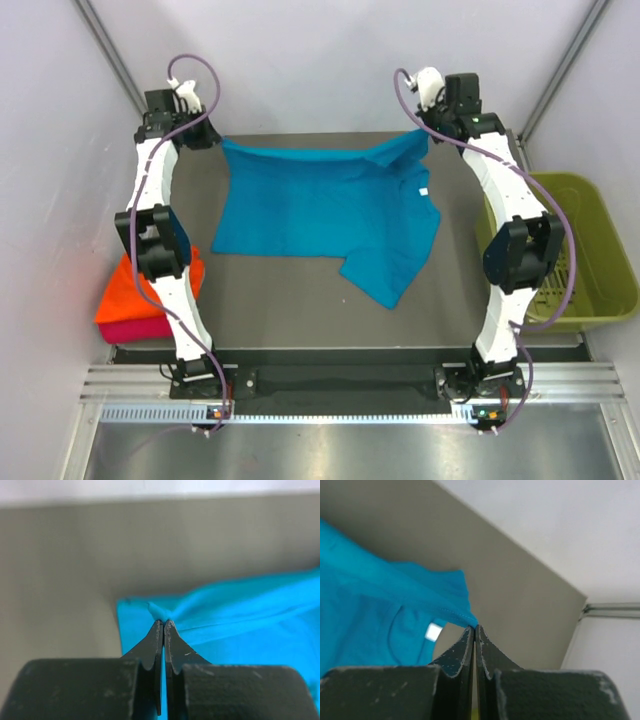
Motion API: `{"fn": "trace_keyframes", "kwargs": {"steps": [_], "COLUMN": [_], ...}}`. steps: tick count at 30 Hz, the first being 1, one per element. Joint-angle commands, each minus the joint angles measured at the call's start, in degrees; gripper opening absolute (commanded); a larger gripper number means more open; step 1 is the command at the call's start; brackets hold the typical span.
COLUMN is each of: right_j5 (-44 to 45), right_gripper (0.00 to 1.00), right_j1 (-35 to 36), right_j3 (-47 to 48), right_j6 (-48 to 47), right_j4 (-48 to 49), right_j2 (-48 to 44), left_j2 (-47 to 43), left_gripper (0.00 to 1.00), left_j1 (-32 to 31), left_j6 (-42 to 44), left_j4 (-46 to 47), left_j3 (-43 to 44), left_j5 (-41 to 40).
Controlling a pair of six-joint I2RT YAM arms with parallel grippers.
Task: Fold and stack the t-shirts
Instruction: Fold the tshirt
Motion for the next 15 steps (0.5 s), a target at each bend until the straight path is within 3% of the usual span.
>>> {"fn": "trace_keyframes", "kwargs": {"steps": [1, 15], "right_j5": [-1.53, -2.85], "right_gripper": [0.0, 0.0], "right_j1": [0.84, 0.92], "right_j3": [-3.04, -11.2], "right_j6": [1.88, 2.75], "right_j4": [-3.73, -6.98], "right_j2": [-3.45, -7.94], "left_j2": [-3.7, -2.92], "left_gripper": [0.0, 0.0], "left_j1": [0.3, 0.92], "left_j6": [1.52, 4.5], "left_j4": [-5.08, -11.24], "left_j3": [-2.41, -1.71], "left_j5": [1.72, -0.47]}}
